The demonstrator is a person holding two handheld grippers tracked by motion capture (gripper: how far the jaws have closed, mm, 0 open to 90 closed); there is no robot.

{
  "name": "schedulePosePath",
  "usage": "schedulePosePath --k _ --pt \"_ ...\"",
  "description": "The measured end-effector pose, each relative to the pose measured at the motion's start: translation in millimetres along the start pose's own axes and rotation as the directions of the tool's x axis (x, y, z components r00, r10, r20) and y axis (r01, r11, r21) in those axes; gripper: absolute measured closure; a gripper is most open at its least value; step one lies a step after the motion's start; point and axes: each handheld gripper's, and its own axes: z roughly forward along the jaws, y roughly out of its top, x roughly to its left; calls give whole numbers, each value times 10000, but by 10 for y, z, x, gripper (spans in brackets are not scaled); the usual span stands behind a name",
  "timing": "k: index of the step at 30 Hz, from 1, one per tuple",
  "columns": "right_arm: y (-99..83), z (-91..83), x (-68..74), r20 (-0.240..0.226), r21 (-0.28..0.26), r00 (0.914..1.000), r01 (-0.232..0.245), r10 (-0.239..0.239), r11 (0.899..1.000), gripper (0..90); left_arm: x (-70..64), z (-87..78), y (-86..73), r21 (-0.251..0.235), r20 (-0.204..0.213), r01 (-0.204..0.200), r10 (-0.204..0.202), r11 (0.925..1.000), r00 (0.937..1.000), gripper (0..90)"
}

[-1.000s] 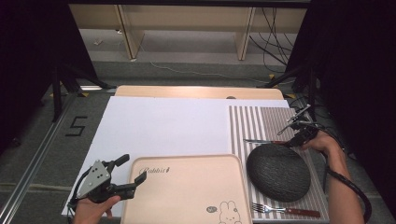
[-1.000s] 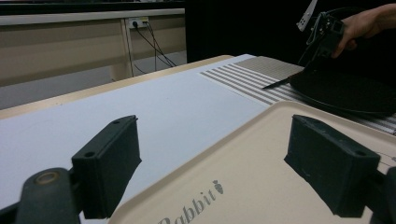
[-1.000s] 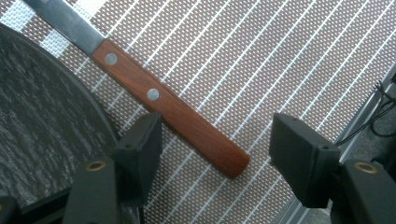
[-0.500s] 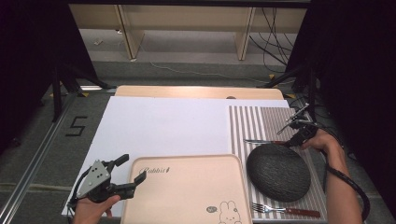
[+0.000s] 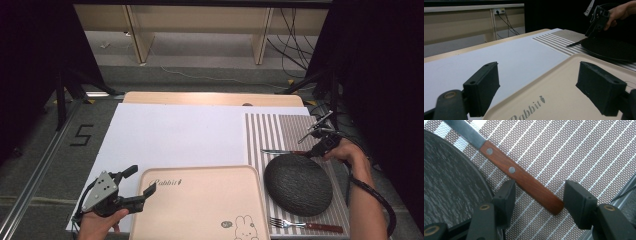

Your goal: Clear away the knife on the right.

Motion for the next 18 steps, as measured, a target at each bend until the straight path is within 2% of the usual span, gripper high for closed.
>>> schedulePosePath --k 3,5,7,8,10,14,15,18 --pt "-4 6 -10 56 -21 9999 130 -130 9999 447 -1 3 -2 -81 63 -2 2 10000 10000 173" --pt "-1 0 -6 -50 14 10000 19 -19 10000 448 2 -2 0 -1 -3 -11 11 10000 10000 174" --pt "-1 9 -17 -31 -42 9998 208 -208 9998 450 2 2 0 5 -8 2 -2 10000 10000 174" --pt "0 14 -7 -61 -135 9999 99 -100 9999 452 2 2 0 5 -8 2 -2 10000 10000 174" --pt "10 -2 -4 -115 89 9996 246 -245 9997 464 0 4 0 6 11 -12 12 10000 10000 174" --pt "15 16 9 -6 -64 9993 370 -370 9993 475 0 2 0 12 -7 -9 9 10000 10000 175" --pt "31 1 5 -108 184 9990 440 -438 9989 478 1 -1 0 6 -8 -2 2 10000 10000 175" --pt "43 16 1 -163 68 9987 478 -477 9988 481 8 -1 -1 18 -14 2 -2 10000 10000 175"
